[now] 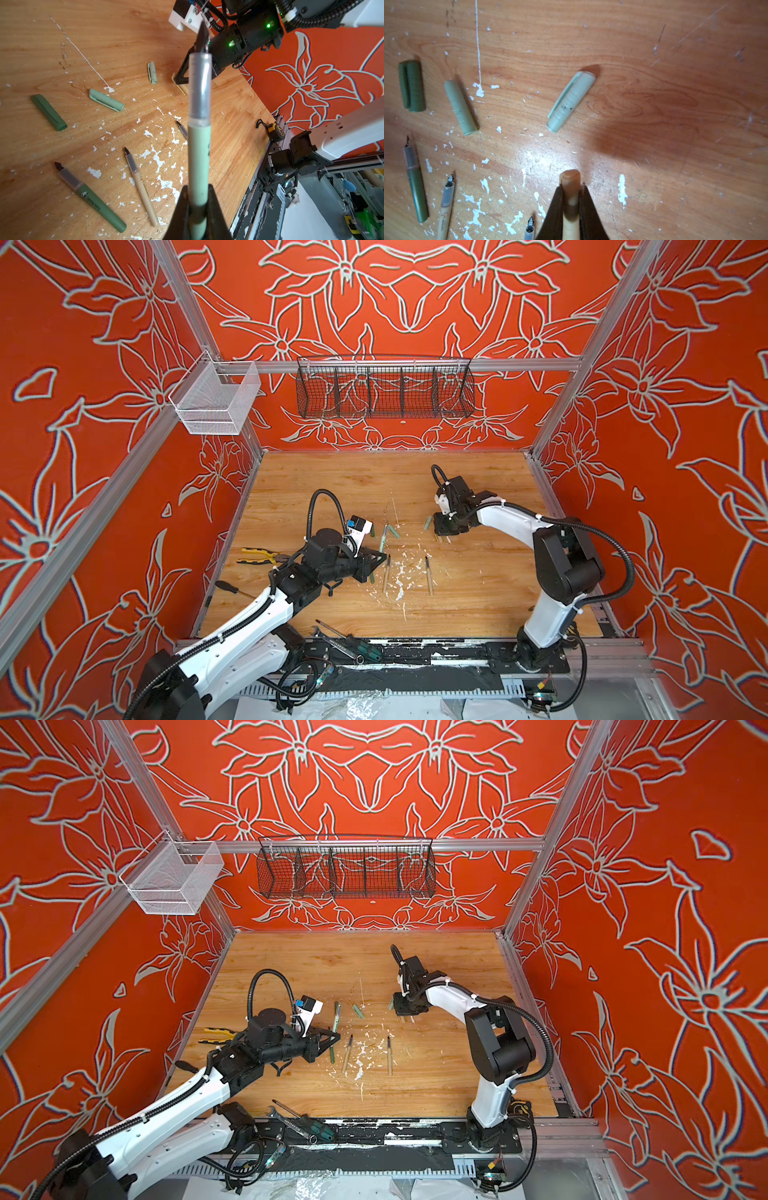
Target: Insert the pens into the pen caps
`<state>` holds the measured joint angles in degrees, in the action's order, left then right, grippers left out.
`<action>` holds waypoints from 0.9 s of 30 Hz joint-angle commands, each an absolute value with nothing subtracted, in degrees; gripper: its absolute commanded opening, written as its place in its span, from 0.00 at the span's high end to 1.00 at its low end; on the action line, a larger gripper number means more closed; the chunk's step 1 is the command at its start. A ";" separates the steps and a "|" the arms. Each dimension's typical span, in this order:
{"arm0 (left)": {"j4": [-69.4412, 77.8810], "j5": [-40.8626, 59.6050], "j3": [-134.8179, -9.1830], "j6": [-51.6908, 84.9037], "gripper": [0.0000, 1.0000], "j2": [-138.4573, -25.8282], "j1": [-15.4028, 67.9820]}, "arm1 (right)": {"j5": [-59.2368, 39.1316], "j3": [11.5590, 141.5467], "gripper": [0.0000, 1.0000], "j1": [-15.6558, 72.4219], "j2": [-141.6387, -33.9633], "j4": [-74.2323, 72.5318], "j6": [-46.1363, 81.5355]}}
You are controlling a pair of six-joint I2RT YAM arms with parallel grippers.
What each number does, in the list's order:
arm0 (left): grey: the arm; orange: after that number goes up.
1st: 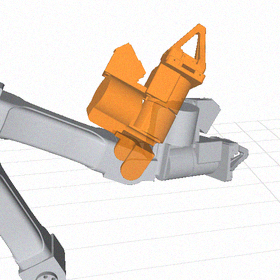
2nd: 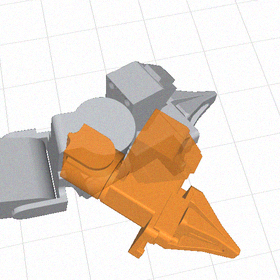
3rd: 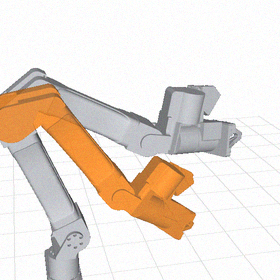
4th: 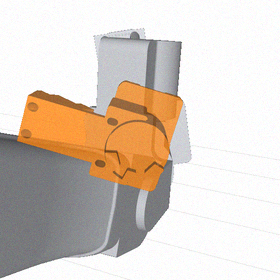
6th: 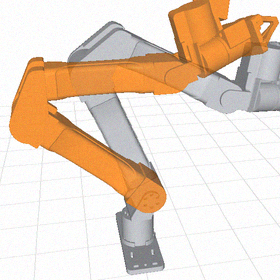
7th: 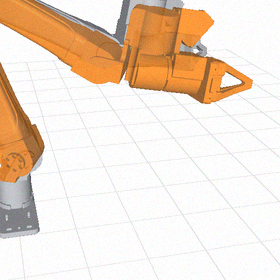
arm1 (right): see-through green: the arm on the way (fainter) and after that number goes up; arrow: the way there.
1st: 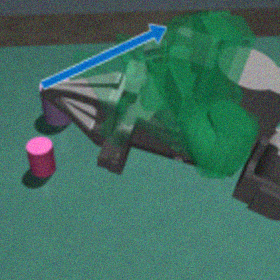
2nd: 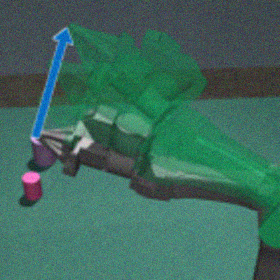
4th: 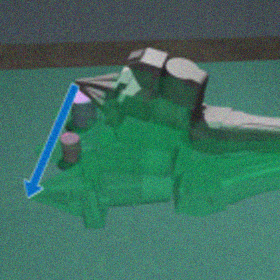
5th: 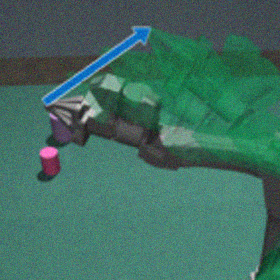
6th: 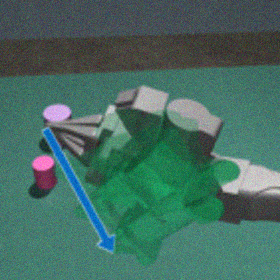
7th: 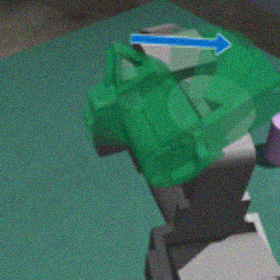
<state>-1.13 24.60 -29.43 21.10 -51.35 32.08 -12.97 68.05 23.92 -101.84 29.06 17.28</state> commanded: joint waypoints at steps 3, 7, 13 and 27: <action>5.36 28.49 -28.17 22.75 1.00 -54.88 31.99 | -16.40 63.91 0.95 24.61 -97.83 23.81 19.52; 7.46 29.83 -28.01 23.07 1.00 -58.51 32.34 | -18.41 61.71 0.95 24.69 -94.44 19.92 21.03; 11.41 30.67 -27.15 23.86 1.00 -60.51 32.87 | -21.53 58.91 0.94 24.77 -88.61 14.04 23.75; 21.18 31.20 -24.66 27.32 1.00 -64.59 35.08 | -27.06 55.94 0.92 25.44 -79.99 3.48 31.54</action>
